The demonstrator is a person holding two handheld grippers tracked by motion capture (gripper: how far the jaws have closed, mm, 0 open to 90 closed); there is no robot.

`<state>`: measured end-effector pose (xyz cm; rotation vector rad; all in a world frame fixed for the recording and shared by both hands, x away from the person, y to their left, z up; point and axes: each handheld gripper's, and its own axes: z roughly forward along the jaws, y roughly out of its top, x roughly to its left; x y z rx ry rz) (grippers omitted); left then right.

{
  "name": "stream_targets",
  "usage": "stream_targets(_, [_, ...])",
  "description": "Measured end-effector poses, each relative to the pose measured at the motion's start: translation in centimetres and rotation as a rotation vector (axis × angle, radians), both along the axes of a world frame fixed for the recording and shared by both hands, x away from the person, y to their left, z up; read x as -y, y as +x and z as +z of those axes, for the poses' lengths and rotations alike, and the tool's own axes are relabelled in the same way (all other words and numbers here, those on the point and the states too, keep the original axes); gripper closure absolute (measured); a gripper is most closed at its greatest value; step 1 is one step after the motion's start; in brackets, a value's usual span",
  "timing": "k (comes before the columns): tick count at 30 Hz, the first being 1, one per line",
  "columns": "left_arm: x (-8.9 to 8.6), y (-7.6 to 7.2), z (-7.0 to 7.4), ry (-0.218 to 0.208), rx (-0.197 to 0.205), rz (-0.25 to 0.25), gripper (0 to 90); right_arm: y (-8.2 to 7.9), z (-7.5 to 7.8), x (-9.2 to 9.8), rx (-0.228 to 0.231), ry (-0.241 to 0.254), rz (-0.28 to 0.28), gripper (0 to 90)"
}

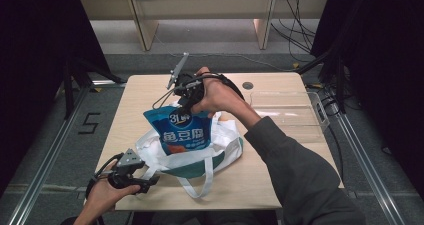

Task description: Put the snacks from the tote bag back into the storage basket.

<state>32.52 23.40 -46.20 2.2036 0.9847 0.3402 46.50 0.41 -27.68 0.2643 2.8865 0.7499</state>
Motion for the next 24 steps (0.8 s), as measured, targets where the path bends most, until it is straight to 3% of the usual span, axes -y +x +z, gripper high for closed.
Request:
stream_targets(1, [0.0, 0.0, 0.0, 0.0, 0.0, 0.0, 23.2, 0.2, -0.2, -0.1, 0.009, 0.008, 0.025, 64.5])
stream_targets(2, [0.0, 0.0, 0.0, 0.001, 0.0, -0.001, 23.2, 0.1, -0.3, -0.4, -0.006, -0.014, 0.01, 66.7])
stream_targets(3, [0.0, 0.0, 0.0, 0.003, 0.0, -0.003, 23.2, 0.3, -0.4, -0.5, 0.011, -0.007, 0.041, 68.5])
stream_targets(5, [0.0, 0.0, 0.0, 0.01, 0.001, -0.007, 23.2, 0.4, -0.5, -0.5, 0.027, -0.013, 0.048, 69.8])
stream_targets(8, [0.0, 0.0, 0.0, 0.01, 0.0, -0.007, 23.2, 0.6, -0.6, -0.7, 0.033, -0.05, 0.088, 74.8])
stream_targets(11, [0.1, 0.0, 0.0, 0.013, -0.001, -0.009, 23.2, 0.5, -0.6, -0.9, 0.015, -0.065, 0.073, 77.3])
stream_targets(17, [0.1, -0.1, -0.1, 0.018, -0.002, -0.017, 23.4, 0.5, -0.9, -1.4, 0.005, -0.09, 0.1, 85.0])
stream_targets(18, [0.1, -0.1, -0.1, 0.015, -0.003, -0.017, 23.4, 0.7, -1.0, -1.5, 0.024, -0.097, 0.129, 87.2])
stream_targets(19, [0.1, -0.1, -0.1, 0.013, -0.002, -0.015, 23.4, 0.5, -1.0, -1.5, 0.018, -0.104, 0.113, 89.3])
stream_targets(24, [0.0, 0.0, -0.1, 0.024, 0.005, -0.025, 23.7, 0.3, -1.0, -1.6, 0.049, -0.115, 0.144, 90.0])
